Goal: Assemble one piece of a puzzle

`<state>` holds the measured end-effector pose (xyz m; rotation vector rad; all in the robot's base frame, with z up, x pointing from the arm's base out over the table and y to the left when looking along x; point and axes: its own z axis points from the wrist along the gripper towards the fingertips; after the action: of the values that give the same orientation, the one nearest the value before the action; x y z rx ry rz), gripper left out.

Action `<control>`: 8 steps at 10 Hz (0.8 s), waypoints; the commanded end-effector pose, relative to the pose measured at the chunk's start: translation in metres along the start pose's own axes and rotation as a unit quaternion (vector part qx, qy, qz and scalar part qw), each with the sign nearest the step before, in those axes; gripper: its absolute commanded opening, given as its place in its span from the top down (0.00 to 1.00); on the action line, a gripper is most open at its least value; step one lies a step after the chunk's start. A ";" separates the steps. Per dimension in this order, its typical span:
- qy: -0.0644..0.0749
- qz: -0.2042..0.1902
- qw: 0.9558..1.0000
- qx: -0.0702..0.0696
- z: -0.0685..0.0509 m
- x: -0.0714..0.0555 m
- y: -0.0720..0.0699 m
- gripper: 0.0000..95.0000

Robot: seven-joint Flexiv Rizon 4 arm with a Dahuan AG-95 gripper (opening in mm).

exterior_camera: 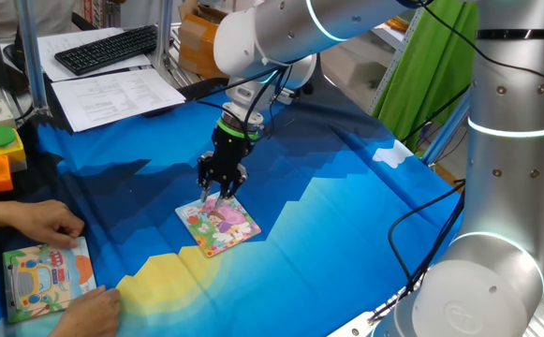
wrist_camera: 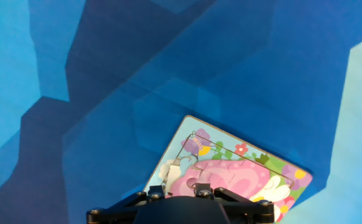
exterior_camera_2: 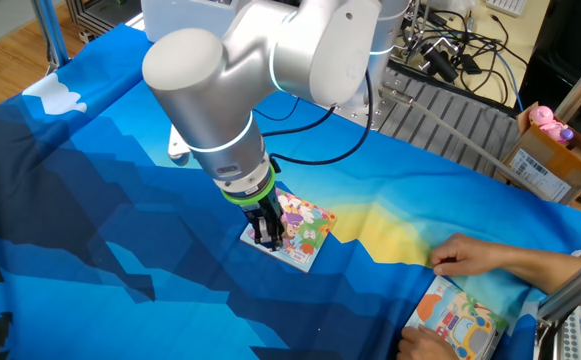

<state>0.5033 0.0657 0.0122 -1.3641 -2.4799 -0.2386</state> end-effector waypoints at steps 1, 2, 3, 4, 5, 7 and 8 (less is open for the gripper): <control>0.001 0.010 1.000 -0.003 0.002 0.001 0.000 1.00; 0.000 0.022 1.000 -0.006 0.003 0.002 0.000 1.00; 0.000 0.027 1.000 -0.007 0.003 0.003 -0.001 1.00; 0.001 0.034 0.999 -0.007 0.003 0.003 -0.001 1.00; 0.001 0.043 0.999 -0.007 0.004 0.003 -0.001 1.00; 0.000 0.043 0.999 -0.008 0.004 0.003 -0.001 1.00; -0.002 0.047 0.999 -0.009 0.005 0.003 -0.001 1.00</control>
<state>0.5003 0.0697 0.0072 -1.4888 -2.4123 -0.2415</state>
